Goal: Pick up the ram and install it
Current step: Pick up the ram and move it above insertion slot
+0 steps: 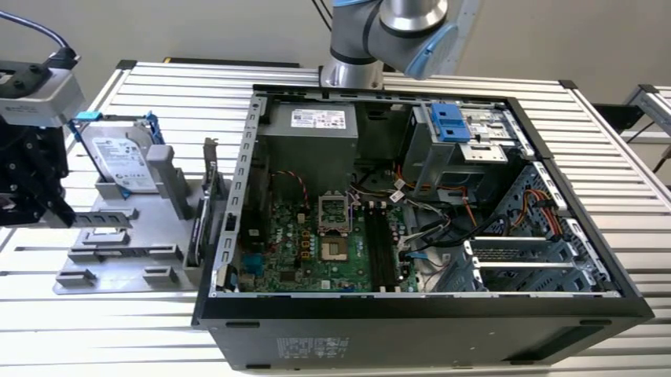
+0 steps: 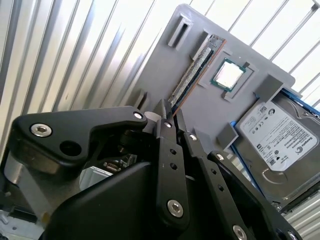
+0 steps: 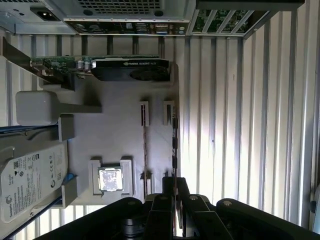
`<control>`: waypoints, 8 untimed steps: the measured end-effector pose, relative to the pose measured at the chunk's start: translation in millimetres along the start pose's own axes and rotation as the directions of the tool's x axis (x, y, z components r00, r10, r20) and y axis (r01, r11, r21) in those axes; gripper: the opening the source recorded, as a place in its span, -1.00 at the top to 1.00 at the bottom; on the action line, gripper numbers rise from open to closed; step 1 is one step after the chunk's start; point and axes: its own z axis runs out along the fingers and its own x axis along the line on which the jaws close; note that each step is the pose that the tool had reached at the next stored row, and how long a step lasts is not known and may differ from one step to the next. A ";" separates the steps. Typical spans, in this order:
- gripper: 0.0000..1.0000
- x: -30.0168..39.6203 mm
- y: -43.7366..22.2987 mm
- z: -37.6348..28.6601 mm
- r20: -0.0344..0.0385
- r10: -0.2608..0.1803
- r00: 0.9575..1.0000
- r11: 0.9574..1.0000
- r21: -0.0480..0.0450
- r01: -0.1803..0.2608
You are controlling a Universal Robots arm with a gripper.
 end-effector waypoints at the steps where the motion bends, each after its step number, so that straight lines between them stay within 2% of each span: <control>1: 1.00 0.0 0.0 -0.3 0.000 0.000 1.000 1.000 0.000 0.000; 8: 1.00 0.0 0.0 -1.0 0.000 0.000 1.000 1.000 0.000 0.000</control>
